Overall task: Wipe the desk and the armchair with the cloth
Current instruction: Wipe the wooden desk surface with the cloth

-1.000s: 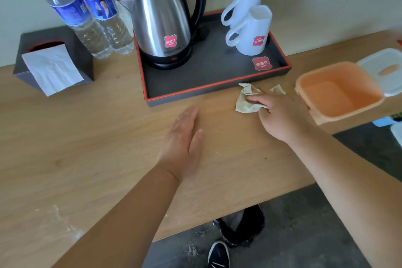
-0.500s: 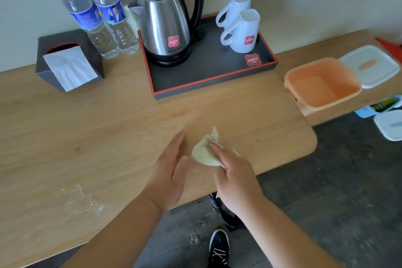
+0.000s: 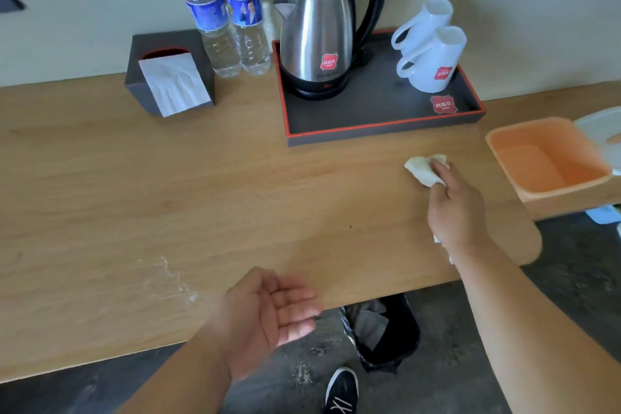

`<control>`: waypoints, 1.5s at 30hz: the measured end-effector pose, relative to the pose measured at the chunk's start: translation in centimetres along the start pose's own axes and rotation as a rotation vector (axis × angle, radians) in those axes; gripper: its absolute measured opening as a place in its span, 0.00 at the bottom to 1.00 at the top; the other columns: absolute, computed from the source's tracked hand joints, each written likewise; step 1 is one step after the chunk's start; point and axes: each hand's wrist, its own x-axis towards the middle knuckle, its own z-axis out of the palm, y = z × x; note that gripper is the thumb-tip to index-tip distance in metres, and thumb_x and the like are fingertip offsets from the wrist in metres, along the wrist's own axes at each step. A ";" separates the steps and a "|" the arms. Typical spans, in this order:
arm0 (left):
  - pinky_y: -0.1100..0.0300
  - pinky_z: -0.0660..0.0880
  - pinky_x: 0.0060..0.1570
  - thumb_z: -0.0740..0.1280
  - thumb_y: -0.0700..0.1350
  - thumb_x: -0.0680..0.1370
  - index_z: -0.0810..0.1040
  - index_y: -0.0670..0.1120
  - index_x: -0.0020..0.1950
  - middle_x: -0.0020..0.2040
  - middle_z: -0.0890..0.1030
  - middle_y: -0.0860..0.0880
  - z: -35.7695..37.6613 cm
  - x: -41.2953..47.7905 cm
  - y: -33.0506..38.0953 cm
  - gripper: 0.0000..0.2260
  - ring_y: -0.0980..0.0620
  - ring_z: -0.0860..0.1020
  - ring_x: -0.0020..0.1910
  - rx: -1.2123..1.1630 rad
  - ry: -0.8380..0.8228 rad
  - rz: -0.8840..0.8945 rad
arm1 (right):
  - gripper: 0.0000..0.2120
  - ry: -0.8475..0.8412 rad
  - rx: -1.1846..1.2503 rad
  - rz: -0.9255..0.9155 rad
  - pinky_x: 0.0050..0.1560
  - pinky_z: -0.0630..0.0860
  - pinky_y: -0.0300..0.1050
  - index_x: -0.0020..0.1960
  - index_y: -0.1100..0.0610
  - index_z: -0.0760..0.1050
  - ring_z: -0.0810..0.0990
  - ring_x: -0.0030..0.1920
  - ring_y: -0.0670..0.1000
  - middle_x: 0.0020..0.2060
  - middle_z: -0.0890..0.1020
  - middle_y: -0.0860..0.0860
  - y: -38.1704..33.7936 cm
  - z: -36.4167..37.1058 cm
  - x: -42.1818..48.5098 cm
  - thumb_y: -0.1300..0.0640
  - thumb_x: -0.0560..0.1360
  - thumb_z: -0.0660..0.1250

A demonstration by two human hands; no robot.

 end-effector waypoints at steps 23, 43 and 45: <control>0.44 0.79 0.64 0.49 0.31 0.80 0.74 0.28 0.69 0.73 0.73 0.30 -8.8 2.4 -5.3 0.22 0.35 0.75 0.71 -0.356 -0.289 -0.146 | 0.28 -0.179 -0.005 -0.278 0.54 0.72 0.27 0.70 0.46 0.78 0.80 0.57 0.37 0.69 0.75 0.39 -5.1 4.8 -7.4 0.68 0.77 0.59; 0.42 0.79 0.62 0.49 0.43 0.85 0.75 0.28 0.68 0.70 0.75 0.31 -18.2 0.8 -4.8 0.24 0.35 0.78 0.68 -0.530 -0.262 -0.021 | 0.24 -0.063 -0.009 -0.280 0.71 0.72 0.61 0.70 0.62 0.77 0.72 0.74 0.57 0.71 0.77 0.57 -18.1 18.3 -23.0 0.72 0.75 0.65; 0.42 0.80 0.61 0.49 0.47 0.85 0.74 0.30 0.70 0.70 0.76 0.31 -19.7 0.0 -4.4 0.26 0.35 0.78 0.68 -0.548 -0.291 0.016 | 0.25 -0.080 -0.005 -0.231 0.74 0.70 0.59 0.72 0.61 0.75 0.69 0.76 0.57 0.72 0.76 0.57 -19.9 19.8 -24.3 0.70 0.76 0.65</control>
